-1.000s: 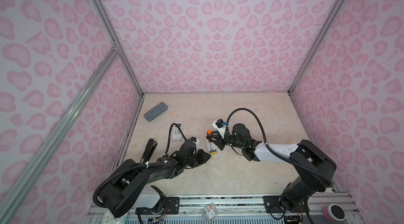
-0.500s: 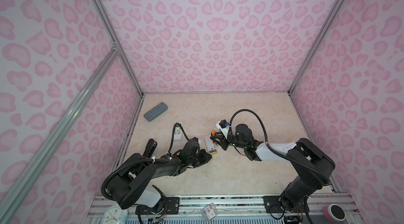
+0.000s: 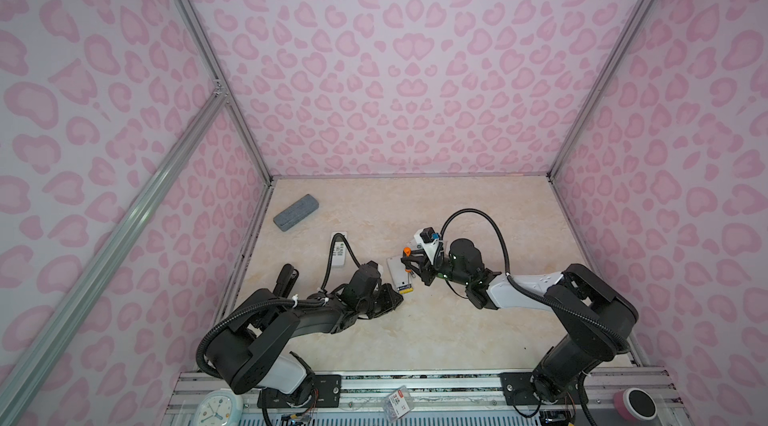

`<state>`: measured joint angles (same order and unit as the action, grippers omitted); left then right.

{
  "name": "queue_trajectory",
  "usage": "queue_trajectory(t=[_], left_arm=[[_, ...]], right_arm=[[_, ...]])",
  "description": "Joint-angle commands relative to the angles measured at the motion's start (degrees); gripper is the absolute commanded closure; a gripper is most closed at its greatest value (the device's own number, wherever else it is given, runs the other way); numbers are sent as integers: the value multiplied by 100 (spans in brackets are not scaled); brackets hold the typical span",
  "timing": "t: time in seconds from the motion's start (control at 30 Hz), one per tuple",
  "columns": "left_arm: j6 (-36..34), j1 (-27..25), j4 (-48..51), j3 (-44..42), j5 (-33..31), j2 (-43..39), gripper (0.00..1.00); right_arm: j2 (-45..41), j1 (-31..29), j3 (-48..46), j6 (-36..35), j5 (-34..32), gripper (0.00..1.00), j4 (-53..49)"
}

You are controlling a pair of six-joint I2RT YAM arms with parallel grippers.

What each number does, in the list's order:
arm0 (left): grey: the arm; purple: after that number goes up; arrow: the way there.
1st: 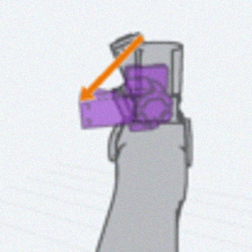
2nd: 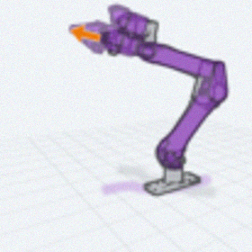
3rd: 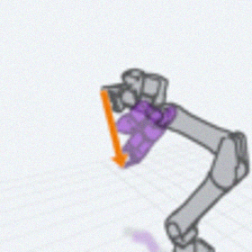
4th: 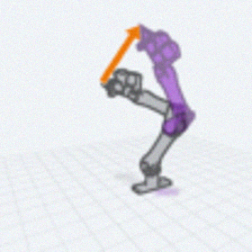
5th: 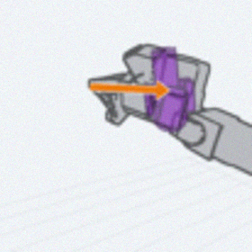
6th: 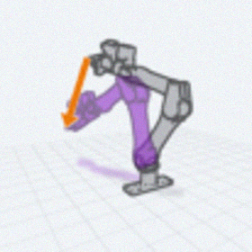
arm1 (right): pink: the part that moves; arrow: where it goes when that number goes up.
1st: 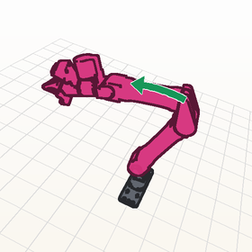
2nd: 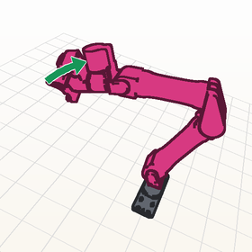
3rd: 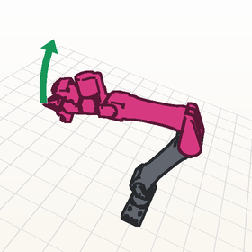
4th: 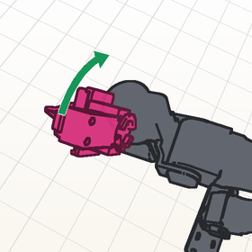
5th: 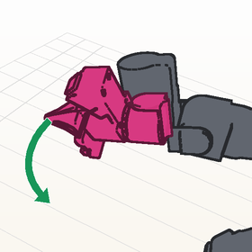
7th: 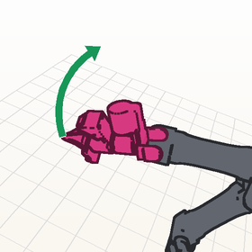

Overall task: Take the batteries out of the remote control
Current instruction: 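Push the screwdriver tip under the yellow battery with the right gripper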

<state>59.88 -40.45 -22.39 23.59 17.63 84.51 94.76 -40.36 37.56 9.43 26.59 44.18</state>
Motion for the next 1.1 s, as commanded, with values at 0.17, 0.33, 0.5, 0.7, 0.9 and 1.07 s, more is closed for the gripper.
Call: queue_trajectory(t=[0.17, 0.33, 0.5, 0.7, 0.9, 1.07], left_arm=[[-55, -14, -50, 48, -44, 66, 86], [-44, -11, -70, 96, -18, 217, 87], [-28, -14, -67, 121, -23, 206, 87], [47, -21, -93, 65, -49, 70, 86], [226, -77, -187, -14, -132, -58, 86], [270, -159, -239, 16, -139, 49, 86]], right_arm=[[259, -1, 64, 26, -56, 100, 433], [359, 1, 24, -22, -17, 100, 493], [304, -4, -38, 51, -26, 100, 346], [304, -152, -170, -28, -235, 100, 506], [349, -392, -705, 206, -880, 100, 1519], [399, -494, -1020, 533, -1370, 100, 2237]])
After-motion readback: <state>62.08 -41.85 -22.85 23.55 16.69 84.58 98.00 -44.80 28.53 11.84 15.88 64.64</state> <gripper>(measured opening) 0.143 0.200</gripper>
